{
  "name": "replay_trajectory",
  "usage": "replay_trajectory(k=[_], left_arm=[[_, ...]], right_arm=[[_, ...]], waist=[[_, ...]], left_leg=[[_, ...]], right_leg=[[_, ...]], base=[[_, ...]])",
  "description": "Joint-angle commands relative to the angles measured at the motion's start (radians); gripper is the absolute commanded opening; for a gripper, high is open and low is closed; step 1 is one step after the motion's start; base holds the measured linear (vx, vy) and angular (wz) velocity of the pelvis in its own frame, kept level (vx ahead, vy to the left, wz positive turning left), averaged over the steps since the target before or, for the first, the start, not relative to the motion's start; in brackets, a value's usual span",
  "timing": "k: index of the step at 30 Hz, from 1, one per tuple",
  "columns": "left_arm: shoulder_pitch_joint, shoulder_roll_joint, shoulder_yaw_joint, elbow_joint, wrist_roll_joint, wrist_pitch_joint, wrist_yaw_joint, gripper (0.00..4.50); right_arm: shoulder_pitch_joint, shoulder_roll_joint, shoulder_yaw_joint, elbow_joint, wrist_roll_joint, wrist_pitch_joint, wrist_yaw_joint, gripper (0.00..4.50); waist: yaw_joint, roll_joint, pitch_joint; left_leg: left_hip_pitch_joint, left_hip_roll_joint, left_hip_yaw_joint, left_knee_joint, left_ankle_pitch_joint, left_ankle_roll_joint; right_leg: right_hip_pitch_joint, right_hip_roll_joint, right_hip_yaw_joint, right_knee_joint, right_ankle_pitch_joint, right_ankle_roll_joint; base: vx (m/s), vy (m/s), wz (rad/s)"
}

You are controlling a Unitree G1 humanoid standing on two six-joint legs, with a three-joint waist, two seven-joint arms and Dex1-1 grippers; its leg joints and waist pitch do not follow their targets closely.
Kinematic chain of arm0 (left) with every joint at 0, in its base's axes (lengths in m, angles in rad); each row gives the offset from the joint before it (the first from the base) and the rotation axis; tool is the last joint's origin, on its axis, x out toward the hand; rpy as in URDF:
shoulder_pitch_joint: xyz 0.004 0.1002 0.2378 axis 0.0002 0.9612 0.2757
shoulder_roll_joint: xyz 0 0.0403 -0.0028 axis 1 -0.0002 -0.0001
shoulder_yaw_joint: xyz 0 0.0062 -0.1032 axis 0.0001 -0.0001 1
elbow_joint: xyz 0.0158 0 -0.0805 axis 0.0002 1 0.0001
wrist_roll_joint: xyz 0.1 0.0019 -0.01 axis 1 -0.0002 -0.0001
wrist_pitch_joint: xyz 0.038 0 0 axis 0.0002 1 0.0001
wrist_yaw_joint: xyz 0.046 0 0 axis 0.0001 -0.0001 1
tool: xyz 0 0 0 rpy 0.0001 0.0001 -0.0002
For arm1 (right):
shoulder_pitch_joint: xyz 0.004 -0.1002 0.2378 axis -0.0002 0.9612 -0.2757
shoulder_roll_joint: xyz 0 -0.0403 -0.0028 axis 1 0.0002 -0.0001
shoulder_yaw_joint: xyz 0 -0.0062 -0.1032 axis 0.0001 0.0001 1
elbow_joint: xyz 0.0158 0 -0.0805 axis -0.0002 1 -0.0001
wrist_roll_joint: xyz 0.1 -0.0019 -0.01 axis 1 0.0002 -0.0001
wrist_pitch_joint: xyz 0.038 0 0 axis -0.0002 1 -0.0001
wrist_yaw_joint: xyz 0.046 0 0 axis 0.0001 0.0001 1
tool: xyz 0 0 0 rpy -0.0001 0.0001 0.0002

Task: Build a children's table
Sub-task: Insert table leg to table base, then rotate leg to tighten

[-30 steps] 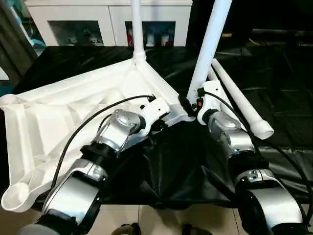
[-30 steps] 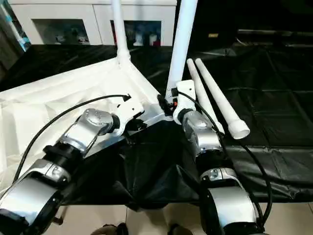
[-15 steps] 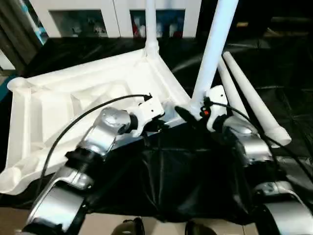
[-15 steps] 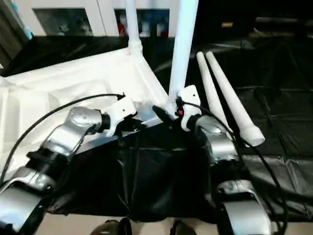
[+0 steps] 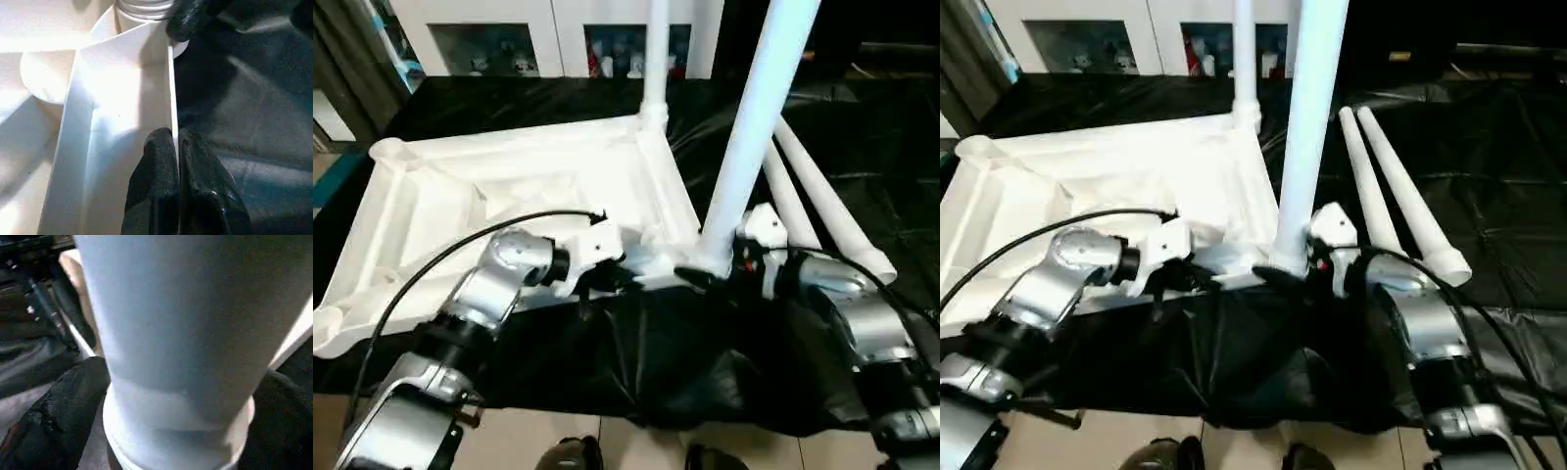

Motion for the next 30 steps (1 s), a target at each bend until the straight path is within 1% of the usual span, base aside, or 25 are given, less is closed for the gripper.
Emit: replay_trajectory(k=[1,2,5,12,16,17,18,19,20,22,23,24,30], left_arm=[[-0.003,-0.023,-0.002,-0.047,-0.059,-0.049,-0.043,0.0],[-0.003,-0.022,-0.001,-0.042,-0.06,-0.054,-0.045,0.0],[0.0,-0.017,-0.005,-0.03,-0.058,-0.069,-0.048,0.0],[0.001,-0.013,-0.01,-0.017,-0.045,-0.083,-0.046,0.0],[0.002,-0.012,-0.01,-0.008,-0.035,-0.09,-0.038,0.0],[0.003,-0.011,-0.011,-0.005,-0.03,-0.094,-0.033,0.0],[0.003,-0.011,-0.011,-0.005,-0.03,-0.094,-0.033,0.28],[0.003,-0.01,-0.011,-0.004,-0.027,-0.097,-0.029,0.44],[0.002,-0.012,-0.01,0.0,-0.027,-0.092,-0.027,0.44],[0.003,-0.01,-0.018,0.006,-0.023,-0.09,-0.036,0.62],[0.003,-0.01,-0.018,0.006,-0.023,-0.09,-0.036,0.62],[0.003,-0.01,-0.018,0.006,-0.023,-0.09,-0.036,0.74],[-0.002,-0.014,-0.02,0.043,-0.011,-0.096,-0.021,0.74]], right_arm=[[0.01,-0.004,0.028,-0.03,0.005,0.017,0.019,4.48],[0.014,-0.007,0.028,-0.037,0.007,0.02,0.022,4.48],[0.021,-0.015,0.029,-0.052,0.008,0.028,0.019,4.48],[0.032,-0.023,0.024,-0.074,0.008,0.031,0.021,4.48],[0.04,-0.03,0.021,-0.089,0.015,0.034,0.025,4.48],[0.041,-0.032,0.021,-0.092,0.016,0.035,0.024,4.48],[0.041,-0.032,0.021,-0.092,0.016,0.035,0.024,4.5],[0.042,-0.032,0.02,-0.093,0.017,0.036,0.023,4.5],[0.043,-0.032,0.021,-0.091,0.016,0.036,0.022,4.5],[0.047,-0.03,0.024,-0.093,0.014,0.035,0.018,4.5],[0.047,-0.03,0.024,-0.093,0.014,0.035,0.018,4.5],[0.047,-0.03,0.024,-0.093,0.014,0.035,0.018,4.5],[0.054,-0.025,0.027,-0.098,0.013,0.037,0.016,4.5]], waist=[[-0.002,-0.012,-0.081],[-0.002,-0.012,-0.082],[-0.001,-0.011,-0.083],[0.001,-0.01,-0.084],[0.001,-0.01,-0.087],[0.001,-0.01,-0.088],[0.001,-0.011,-0.088],[0.002,-0.011,-0.088],[0.002,-0.01,-0.09],[0.003,-0.009,-0.091],[0.002,-0.009,-0.089],[0.002,-0.01,-0.09],[-0.001,-0.01,-0.091]], left_leg=[[0.044,0.083,-0.045,-0.071,-0.11,0.123],[0.042,0.083,-0.045,-0.069,-0.09,0.137],[0.04,0.082,-0.045,-0.066,-0.082,0.154],[0.042,0.083,-0.046,-0.065,-0.091,0.148],[0.041,0.082,-0.046,-0.062,-0.068,0.156],[0.04,0.081,-0.046,-0.06,-0.061,0.165],[0.038,0.08,-0.046,-0.059,-0.059,0.167],[0.038,0.08,-0.046,-0.059,-0.059,0.168],[0.039,0.081,-0.046,-0.058,-0.058,0.169],[0.039,0.081,-0.047,-0.058,-0.062,0.167],[0.039,0.082,-0.047,-0.06,-0.071,0.163],[0.039,0.082,-0.048,-0.059,-0.071,0.161],[0.038,0.079,-0.047,-0.057,-0.077,0.16]], right_leg=[[0.051,-0.075,0.042,-0.054,-0.062,-0.236],[0.051,-0.075,0.041,-0.05,-0.036,-0.243],[0.052,-0.075,0.038,-0.049,-0.025,-0.247],[0.052,-0.074,0.037,-0.05,-0.049,-0.244],[0.055,-0.074,0.036,-0.044,-0.015,-0.247],[0.055,-0.074,0.035,-0.043,-0.002,-0.25],[0.056,-0.074,0.035,-0.042,0.0,-0.251],[0.056,-0.074,0.035,-0.043,-0.002,-0.251],[0.056,-0.074,0.035,-0.043,-0.004,-0.251],[0.056,-0.074,0.034,-0.043,-0.015,-0.25],[0.056,-0.074,0.034,-0.045,-0.022,-0.252],[0.057,-0.074,0.033,-0.043,-0.022,-0.252],[0.058,-0.075,0.033,-0.043,-0.023,-0.253]], base=[[0.0,0.0,0.0],[0.0,0.0,0.0],[0.0,0.0,0.0],[0.0,0.0,0.0],[0.0,0.0,0.0],[0.0,0.0,0.0],[0.0,0.0,0.0],[0.0,0.0,0.0],[0.0,0.0,0.0],[0.0,0.0,0.0],[0.0,0.0,0.0],[0.0,0.0,0.0],[0.0,0.0,0.0]])
